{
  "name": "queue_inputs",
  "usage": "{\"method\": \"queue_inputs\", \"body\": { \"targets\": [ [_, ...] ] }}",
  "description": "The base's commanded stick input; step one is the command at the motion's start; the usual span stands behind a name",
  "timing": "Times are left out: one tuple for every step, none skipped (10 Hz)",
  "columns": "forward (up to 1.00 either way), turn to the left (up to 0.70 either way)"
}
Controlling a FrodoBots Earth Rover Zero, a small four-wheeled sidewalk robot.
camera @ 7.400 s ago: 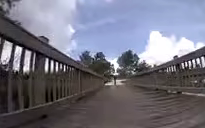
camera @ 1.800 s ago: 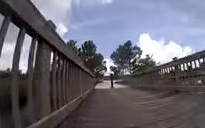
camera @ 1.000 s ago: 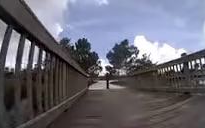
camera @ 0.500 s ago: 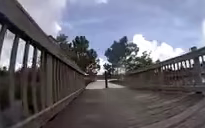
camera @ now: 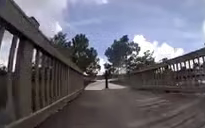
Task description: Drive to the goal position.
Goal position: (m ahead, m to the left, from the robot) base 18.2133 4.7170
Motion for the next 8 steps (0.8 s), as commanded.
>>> {"method": "queue_inputs", "body": {
  "targets": [
    [0.85, 0.0],
    [0.85, 0.0],
    [0.85, 0.0],
    [0.85, 0.0],
    [0.85, 0.0],
    [0.85, 0.0],
    [0.85, 0.0],
    [0.85, 0.0]
  ]
}}
